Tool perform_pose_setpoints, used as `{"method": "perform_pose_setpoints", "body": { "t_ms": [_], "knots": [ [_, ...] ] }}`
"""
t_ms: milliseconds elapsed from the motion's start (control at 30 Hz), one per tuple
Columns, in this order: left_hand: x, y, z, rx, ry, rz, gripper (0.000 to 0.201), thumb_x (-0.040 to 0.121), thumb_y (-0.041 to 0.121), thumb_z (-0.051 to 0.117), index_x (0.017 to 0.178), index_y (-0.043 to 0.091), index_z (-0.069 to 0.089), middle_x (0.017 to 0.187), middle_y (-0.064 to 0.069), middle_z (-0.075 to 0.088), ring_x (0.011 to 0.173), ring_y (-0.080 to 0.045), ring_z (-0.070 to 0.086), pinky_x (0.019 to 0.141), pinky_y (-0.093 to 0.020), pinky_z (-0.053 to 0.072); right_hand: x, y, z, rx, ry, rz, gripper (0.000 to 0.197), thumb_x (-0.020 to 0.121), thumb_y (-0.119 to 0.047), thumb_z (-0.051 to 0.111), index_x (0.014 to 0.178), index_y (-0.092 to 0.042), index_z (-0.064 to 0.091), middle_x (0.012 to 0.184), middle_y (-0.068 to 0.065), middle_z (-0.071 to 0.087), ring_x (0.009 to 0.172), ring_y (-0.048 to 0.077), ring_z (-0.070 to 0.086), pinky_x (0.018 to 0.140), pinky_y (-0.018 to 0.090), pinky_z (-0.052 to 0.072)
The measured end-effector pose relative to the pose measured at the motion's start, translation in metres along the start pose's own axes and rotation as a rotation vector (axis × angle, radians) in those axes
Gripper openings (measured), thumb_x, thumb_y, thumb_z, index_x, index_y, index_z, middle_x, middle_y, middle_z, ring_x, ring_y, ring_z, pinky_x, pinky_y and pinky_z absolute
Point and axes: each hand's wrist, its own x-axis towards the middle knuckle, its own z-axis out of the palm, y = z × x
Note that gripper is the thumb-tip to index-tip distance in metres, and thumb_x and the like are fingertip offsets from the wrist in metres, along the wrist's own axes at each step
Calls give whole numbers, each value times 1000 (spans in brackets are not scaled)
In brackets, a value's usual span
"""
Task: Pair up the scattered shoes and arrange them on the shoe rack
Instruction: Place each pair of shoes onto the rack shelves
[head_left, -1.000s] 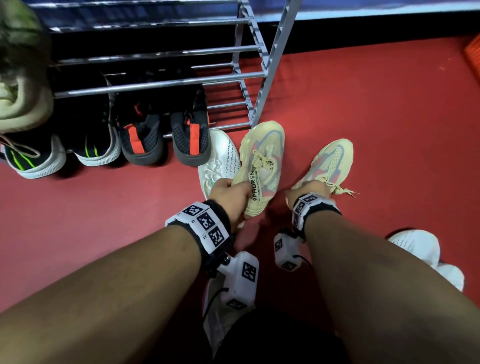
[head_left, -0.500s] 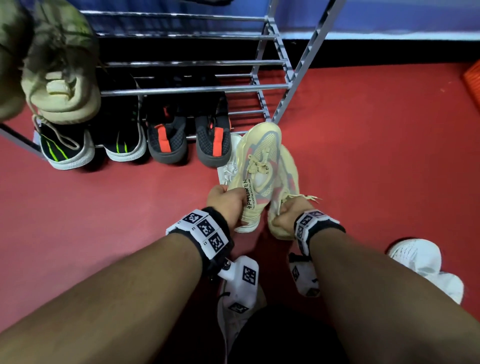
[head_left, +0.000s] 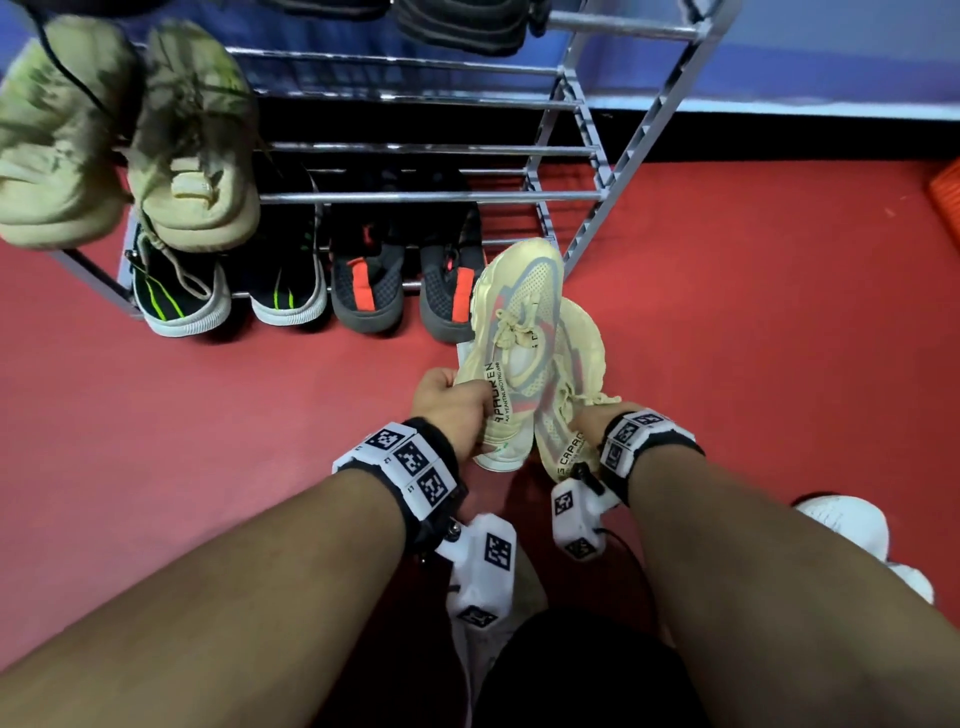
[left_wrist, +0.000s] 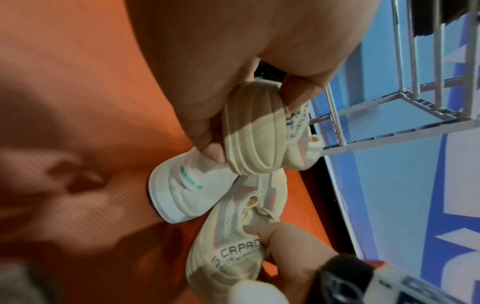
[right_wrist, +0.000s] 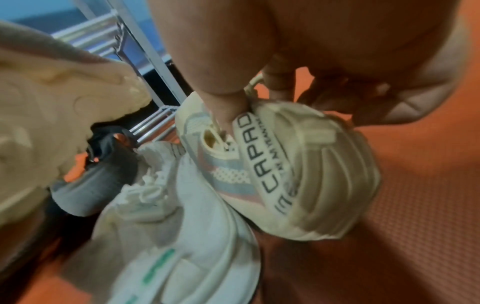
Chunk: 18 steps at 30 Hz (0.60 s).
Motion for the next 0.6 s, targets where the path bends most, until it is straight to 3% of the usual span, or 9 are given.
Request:
{"method": "perform_pose_setpoints", "body": {
  "t_ms": [100,133,200,267,333,400,533,600],
  "knots": [
    [-10,11,-5,-12,10,23,22,60,0,56,73,14,45,60,-9,50,54,-23,48,50,-32,41,-4,-2,-9,3,83,-17,54,95,-53,44,131,-14,51,128,7,57,115,25,57,94,32,44],
    [-13,14,-7,-30,16,17,25,53,4,55,72,15,45,59,-10,49,54,-24,48,50,-35,42,-16,-6,-16,42,112,-19,50,95,-51,45,121,-9,54,123,9,59,112,26,58,94,33,45],
    [-19,20,-13,-60,35,12,30,44,8,51,72,16,44,58,-10,48,54,-25,48,56,-40,44,-43,-13,-27,116,189,-22,37,92,-45,54,98,-8,54,95,9,61,92,27,62,86,34,52],
    [-25,27,-20,-78,39,15,32,43,9,51,73,16,45,62,-12,51,59,-28,53,59,-45,47,-62,-17,-35,174,209,-55,29,88,-37,61,87,-8,54,80,6,59,84,28,64,84,36,55],
    [-34,35,-29,-88,36,17,31,44,8,51,74,16,45,65,-13,52,61,-29,55,59,-49,49,-78,-24,-39,181,173,-94,27,84,-34,65,82,-9,56,75,5,60,83,28,65,86,42,56],
    [-45,44,-40,-99,43,35,29,47,8,49,74,16,45,65,-12,51,59,-26,53,59,-50,51,-90,-31,-40,156,157,-133,31,78,-36,67,91,-8,61,79,6,65,81,28,67,84,44,57],
    [-51,53,-67,-145,70,109,27,45,8,48,70,18,49,76,-14,55,70,-30,57,69,-69,50,-111,-46,-32,209,145,-225,44,74,-33,69,110,-9,63,93,10,70,83,31,67,83,44,57],
    [-51,63,-80,-180,85,128,27,41,7,47,64,20,50,75,-14,53,69,-31,54,63,-63,51,-127,-58,-28,234,157,-272,46,79,-29,71,119,-6,61,104,12,68,91,32,66,87,43,55]
  ]
}}
